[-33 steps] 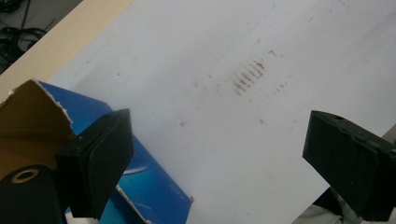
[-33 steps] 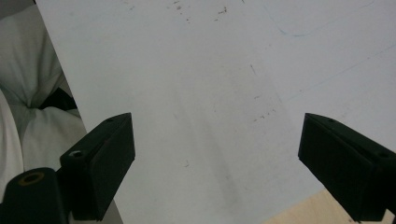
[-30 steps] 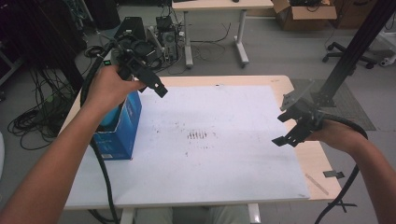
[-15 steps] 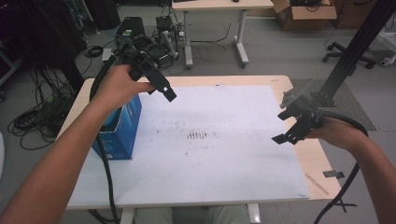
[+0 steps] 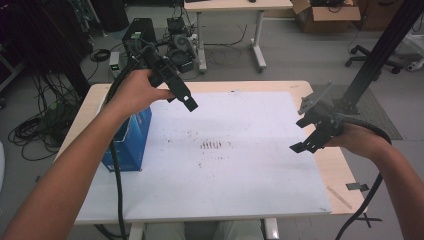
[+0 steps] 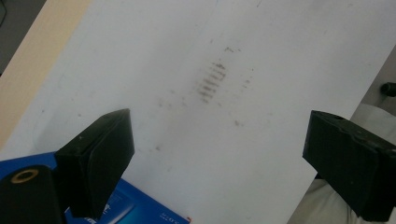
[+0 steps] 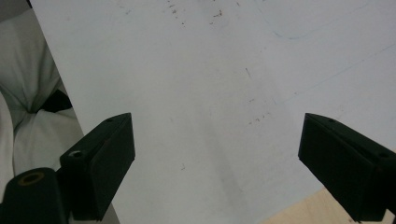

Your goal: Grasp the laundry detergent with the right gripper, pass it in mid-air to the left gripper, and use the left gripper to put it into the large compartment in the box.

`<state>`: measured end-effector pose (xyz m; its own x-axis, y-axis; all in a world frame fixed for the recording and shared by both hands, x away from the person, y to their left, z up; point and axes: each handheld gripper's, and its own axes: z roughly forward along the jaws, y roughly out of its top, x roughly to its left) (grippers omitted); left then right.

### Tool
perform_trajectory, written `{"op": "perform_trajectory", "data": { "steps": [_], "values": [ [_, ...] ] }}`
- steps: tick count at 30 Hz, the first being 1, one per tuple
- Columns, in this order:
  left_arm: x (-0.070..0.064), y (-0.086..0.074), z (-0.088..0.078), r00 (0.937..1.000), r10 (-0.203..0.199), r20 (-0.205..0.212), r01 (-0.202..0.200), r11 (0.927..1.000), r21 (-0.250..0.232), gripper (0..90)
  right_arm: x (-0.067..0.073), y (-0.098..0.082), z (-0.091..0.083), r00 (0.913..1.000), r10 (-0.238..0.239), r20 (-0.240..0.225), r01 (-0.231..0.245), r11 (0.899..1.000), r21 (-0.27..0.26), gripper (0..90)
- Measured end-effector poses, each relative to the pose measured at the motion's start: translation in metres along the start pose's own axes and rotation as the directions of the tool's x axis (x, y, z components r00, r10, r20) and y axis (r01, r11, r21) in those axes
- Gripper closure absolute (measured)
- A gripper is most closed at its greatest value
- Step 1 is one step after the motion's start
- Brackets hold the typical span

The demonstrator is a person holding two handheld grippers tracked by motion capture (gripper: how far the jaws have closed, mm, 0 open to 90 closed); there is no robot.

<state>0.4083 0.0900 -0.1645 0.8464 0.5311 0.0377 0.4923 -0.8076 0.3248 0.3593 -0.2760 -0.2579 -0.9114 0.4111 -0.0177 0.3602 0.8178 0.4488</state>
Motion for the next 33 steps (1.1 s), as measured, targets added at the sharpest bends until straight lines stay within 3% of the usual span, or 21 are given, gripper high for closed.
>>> {"op": "perform_trajectory", "data": {
  "steps": [13, 33],
  "values": [
    [-0.01, 0.012, 0.014, 0.9957, 0.092, 0.012, -0.092, 0.9957, 0.013, 9.1, -0.002, 0.0, 0.0, 1.0, 0.005, 0.001, -0.005, 1.0, -0.004, 10.6],
    [-0.016, 0.015, 0.023, 0.9909, 0.132, 0.027, -0.132, 0.9912, 0.011, 9.1, -0.003, -0.003, 0.003, 1.0, 0.008, -0.001, -0.008, 1.0, 0.001, 10.6]
  ]
}}
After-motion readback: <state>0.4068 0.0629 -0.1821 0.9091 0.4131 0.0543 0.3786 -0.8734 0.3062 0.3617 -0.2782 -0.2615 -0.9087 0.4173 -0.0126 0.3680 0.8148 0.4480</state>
